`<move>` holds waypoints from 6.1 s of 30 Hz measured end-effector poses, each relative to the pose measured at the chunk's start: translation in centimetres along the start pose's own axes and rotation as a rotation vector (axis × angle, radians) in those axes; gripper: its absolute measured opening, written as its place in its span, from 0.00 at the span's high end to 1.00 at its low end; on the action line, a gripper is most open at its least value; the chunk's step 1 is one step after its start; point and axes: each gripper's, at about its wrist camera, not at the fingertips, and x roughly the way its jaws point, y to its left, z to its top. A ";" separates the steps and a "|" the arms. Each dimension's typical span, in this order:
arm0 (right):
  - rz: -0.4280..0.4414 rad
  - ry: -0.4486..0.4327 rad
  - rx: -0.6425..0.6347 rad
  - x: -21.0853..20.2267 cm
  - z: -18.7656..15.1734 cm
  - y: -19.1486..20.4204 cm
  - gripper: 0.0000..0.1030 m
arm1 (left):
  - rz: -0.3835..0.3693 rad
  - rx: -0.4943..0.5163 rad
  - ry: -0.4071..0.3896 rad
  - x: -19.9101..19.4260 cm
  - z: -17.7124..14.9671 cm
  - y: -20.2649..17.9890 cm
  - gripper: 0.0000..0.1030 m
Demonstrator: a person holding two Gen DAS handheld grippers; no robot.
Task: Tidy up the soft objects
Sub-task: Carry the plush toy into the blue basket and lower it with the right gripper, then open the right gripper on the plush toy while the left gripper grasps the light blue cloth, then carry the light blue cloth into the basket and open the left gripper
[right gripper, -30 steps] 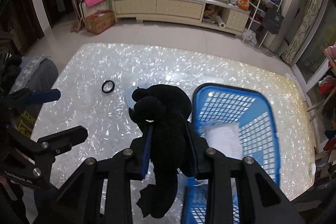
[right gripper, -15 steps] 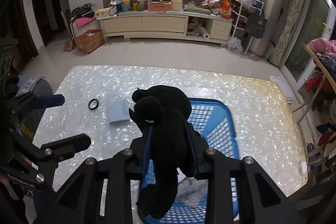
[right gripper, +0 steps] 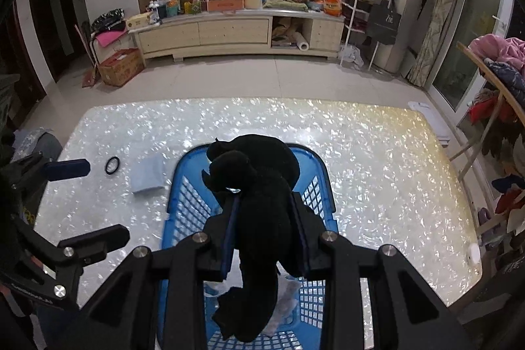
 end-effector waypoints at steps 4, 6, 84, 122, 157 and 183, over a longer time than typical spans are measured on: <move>-0.008 0.038 0.004 1.9 -0.6 -0.4 0.72 | 0.001 -0.004 0.029 1.8 -0.1 0.3 0.00; -0.004 0.056 0.008 2.6 -0.9 -0.7 0.72 | 0.003 -0.008 0.046 2.7 -0.3 0.5 0.00; 0.092 0.205 0.025 6.0 -2.1 -1.1 0.04 | 0.144 0.086 0.205 17.4 -1.1 12.9 0.72; 0.020 0.127 0.101 -1.1 -5.5 -6.1 0.00 | 0.024 0.086 -0.031 -2.0 0.5 0.9 0.81; 0.080 0.121 0.223 -0.8 -9.3 -13.4 0.00 | -0.047 0.327 0.219 9.5 1.2 -14.2 0.81; 0.109 0.106 0.240 -1.3 -9.3 -13.8 0.00 | -0.105 0.254 0.205 9.5 1.2 -13.7 0.54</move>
